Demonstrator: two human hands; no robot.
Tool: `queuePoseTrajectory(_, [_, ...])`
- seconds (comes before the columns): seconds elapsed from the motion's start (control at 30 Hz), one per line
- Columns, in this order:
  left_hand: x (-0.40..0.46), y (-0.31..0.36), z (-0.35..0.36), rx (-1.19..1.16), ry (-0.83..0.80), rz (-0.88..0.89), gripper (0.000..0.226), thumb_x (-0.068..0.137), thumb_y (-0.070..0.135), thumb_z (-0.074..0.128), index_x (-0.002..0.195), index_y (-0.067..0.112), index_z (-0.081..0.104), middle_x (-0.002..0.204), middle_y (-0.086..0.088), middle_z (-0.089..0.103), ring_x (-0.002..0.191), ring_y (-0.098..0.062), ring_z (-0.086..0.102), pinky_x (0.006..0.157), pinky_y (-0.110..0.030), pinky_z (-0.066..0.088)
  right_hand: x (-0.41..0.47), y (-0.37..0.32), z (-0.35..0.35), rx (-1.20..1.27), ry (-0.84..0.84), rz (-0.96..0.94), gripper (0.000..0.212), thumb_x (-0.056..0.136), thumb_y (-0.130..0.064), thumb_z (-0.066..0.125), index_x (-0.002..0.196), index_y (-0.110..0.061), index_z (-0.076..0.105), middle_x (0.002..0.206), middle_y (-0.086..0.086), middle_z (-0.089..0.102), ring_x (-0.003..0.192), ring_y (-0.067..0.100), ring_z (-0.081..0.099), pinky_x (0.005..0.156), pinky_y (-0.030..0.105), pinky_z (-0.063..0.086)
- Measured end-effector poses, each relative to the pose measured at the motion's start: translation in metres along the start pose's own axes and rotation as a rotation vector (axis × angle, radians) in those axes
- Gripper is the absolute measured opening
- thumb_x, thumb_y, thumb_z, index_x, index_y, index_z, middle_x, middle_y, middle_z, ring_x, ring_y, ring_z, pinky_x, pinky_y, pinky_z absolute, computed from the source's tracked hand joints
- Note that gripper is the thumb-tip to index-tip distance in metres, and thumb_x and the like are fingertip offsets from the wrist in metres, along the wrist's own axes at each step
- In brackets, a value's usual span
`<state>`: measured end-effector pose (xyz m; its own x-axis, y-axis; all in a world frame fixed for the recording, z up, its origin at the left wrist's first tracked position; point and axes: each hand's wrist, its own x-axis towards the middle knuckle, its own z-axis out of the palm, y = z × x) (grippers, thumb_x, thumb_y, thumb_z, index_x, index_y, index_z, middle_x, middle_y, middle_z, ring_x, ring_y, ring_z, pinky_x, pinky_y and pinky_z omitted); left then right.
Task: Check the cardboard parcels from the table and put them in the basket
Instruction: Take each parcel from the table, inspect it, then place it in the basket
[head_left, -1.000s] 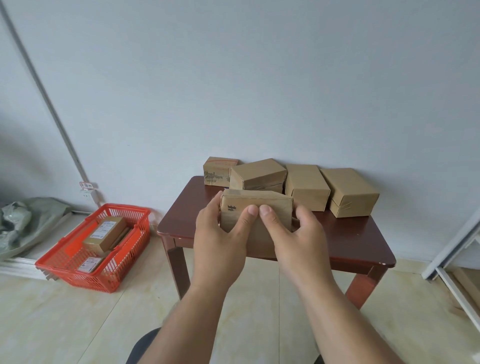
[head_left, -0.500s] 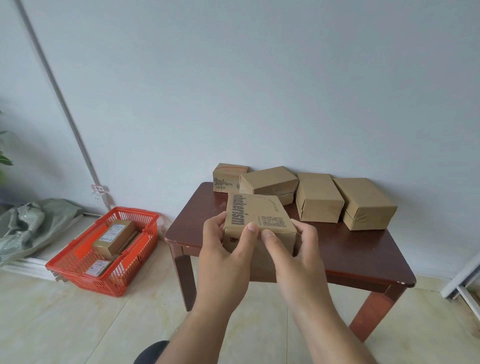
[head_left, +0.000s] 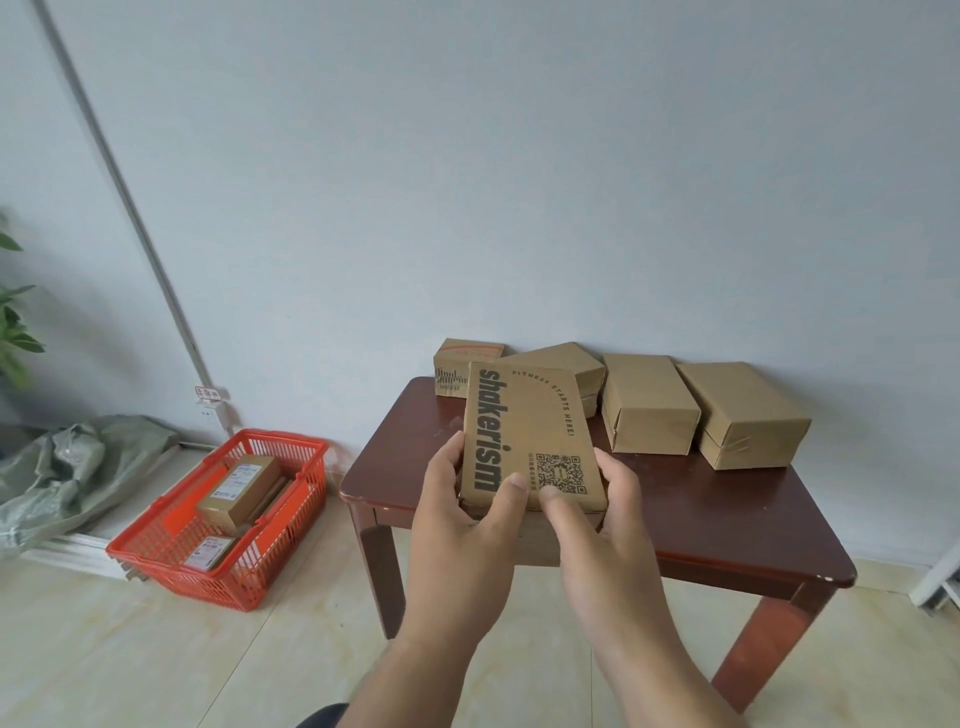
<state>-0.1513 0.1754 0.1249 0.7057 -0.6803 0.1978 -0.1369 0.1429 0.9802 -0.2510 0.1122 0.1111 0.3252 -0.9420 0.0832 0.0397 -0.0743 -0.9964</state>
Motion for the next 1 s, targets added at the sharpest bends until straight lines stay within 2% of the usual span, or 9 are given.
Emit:
queuePoseTrajectory(0.13, [-0.005,-0.002,0.005,0.007,0.021,0.017,0.045,0.095,0.008,0.074,0.129,0.03,0.055,0.109,0.017,0.075,0.099,0.003,0.072,0.078,-0.01,0.053,0.006,0.001,-0.003,-0.043,0.046,-0.022,0.042,0.098,-0.028,0.073,0.132,-0.035,0.05,0.109,-0.021,0.071,0.09,-0.016,0.065,0.068,0.004,0.047])
queuePoseTrajectory(0.3, [0.004,-0.005,0.002,0.002,0.054,-0.013,0.046,0.093,0.011,0.078,0.129,0.03,0.057,0.122,0.007,0.073,0.105,0.001,0.072,0.083,-0.017,0.059,0.006,0.005,-0.004,-0.092,0.056,-0.046,0.05,0.093,-0.024,0.079,0.134,-0.033,0.052,0.103,-0.024,0.073,0.094,-0.008,0.069,0.072,0.007,0.05])
queuePoseTrajectory(0.4, [0.011,-0.007,-0.002,0.092,0.049,0.011,0.051,0.092,0.023,0.08,0.133,0.04,0.057,0.131,0.01,0.065,0.113,-0.004,0.069,0.093,-0.029,0.061,0.005,0.01,-0.002,-0.128,0.049,-0.059,0.066,0.092,-0.026,0.081,0.148,-0.036,0.048,0.127,-0.017,0.069,0.111,-0.003,0.068,0.088,0.017,0.055])
queuePoseTrajectory(0.43, [0.012,-0.007,-0.003,0.123,0.042,0.027,0.049,0.091,0.024,0.081,0.129,0.046,0.058,0.131,0.014,0.061,0.113,-0.004,0.068,0.094,-0.028,0.059,0.006,0.01,-0.001,-0.141,0.039,-0.065,0.073,0.092,-0.028,0.081,0.154,-0.036,0.044,0.136,-0.016,0.064,0.12,-0.002,0.064,0.095,0.019,0.055])
queuePoseTrajectory(0.5, [0.01,-0.006,-0.003,0.165,0.017,0.053,0.047,0.091,0.023,0.08,0.118,0.054,0.058,0.125,0.023,0.053,0.113,0.003,0.063,0.09,-0.015,0.052,0.009,0.007,-0.001,-0.157,0.023,-0.064,0.081,0.094,-0.029,0.079,0.162,-0.032,0.035,0.145,-0.018,0.053,0.128,-0.004,0.056,0.094,0.008,0.048])
queuePoseTrajectory(0.57, [0.008,-0.006,-0.003,0.166,-0.013,0.055,0.051,0.092,0.02,0.079,0.118,0.058,0.056,0.123,0.025,0.048,0.115,0.009,0.057,0.087,-0.009,0.048,0.013,0.002,-0.003,-0.17,0.015,-0.056,0.081,0.095,-0.029,0.076,0.164,-0.029,0.033,0.144,-0.019,0.048,0.128,-0.004,0.053,0.086,0.001,0.043])
queuePoseTrajectory(0.77, [0.012,-0.008,-0.002,0.162,0.016,0.048,0.057,0.091,0.025,0.08,0.135,0.049,0.051,0.136,0.021,0.056,0.126,0.007,0.055,0.091,-0.016,0.047,0.025,-0.003,-0.004,-0.164,0.032,-0.064,0.046,0.092,-0.037,0.079,0.13,-0.046,0.055,0.125,-0.016,0.066,0.103,-0.006,0.066,0.07,0.01,0.052])
queuePoseTrajectory(0.93, [0.018,-0.005,-0.001,0.13,0.028,0.013,0.046,0.095,0.025,0.077,0.13,0.034,0.049,0.116,0.019,0.071,0.097,0.01,0.068,0.071,-0.012,0.055,0.02,0.006,0.002,-0.159,0.086,-0.076,0.049,0.09,-0.036,0.082,0.129,-0.033,0.052,0.112,-0.018,0.071,0.093,-0.007,0.068,0.072,0.017,0.053])
queuePoseTrajectory(1.0, [0.018,-0.004,0.001,0.115,0.035,0.016,0.045,0.094,0.025,0.078,0.129,0.031,0.05,0.115,0.017,0.07,0.095,0.01,0.068,0.07,-0.01,0.054,0.02,0.008,0.004,-0.149,0.103,-0.073,0.047,0.09,-0.036,0.082,0.125,-0.031,0.051,0.111,-0.016,0.071,0.093,-0.005,0.069,0.073,0.02,0.053])
